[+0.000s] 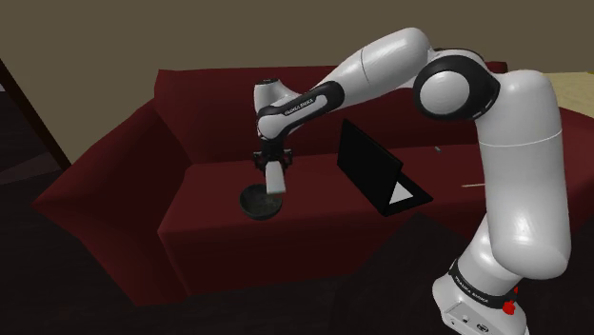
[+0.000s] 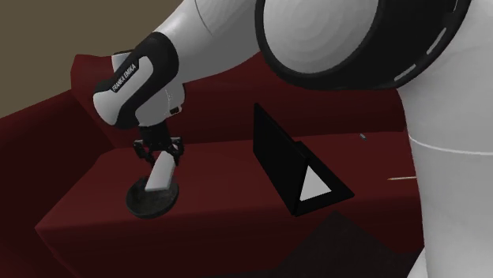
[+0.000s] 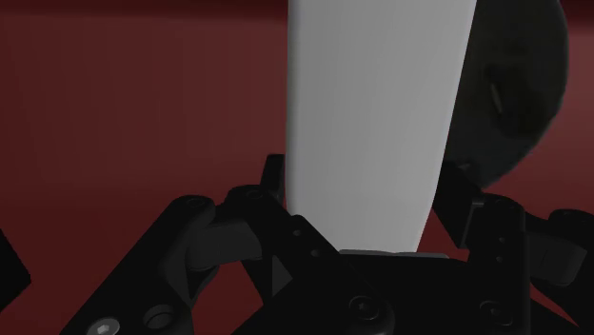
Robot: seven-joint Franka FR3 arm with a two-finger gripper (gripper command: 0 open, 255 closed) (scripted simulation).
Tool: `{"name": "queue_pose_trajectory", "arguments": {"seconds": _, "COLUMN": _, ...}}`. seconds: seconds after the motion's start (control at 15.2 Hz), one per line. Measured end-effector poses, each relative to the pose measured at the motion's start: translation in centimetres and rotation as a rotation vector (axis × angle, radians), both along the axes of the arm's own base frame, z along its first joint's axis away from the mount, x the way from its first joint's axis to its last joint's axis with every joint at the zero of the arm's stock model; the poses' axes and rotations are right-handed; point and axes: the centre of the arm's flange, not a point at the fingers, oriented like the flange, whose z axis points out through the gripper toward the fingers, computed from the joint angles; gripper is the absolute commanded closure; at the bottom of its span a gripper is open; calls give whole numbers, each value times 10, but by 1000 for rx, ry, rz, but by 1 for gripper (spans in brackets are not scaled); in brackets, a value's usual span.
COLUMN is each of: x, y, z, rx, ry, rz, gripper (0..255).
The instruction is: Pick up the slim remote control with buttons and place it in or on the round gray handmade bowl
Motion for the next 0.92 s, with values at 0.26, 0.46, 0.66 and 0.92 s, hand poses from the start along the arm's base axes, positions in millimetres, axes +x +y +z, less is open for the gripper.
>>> {"name": "queue_pose_trajectory", "arguments": {"seconds": 0.26, "x": 13, "y": 48, "z": 1, "rx": 0, "ry": 0, "rz": 0, "gripper": 255}}
{"name": "queue_pose_trajectory", "arguments": {"seconds": 0.46, "x": 17, "y": 56, "z": -13, "rx": 0, "ry": 0, "rz": -1, "gripper": 255}}
{"name": "queue_pose_trajectory", "arguments": {"seconds": 0.66, "x": 16, "y": 57, "z": -30, "rx": 0, "ry": 0, "rz": -1, "gripper": 255}}
{"name": "queue_pose_trajectory", "arguments": {"seconds": 0.92, "x": 15, "y": 57, "z": -49, "rx": 0, "ry": 0, "rz": -1, "gripper": 255}}
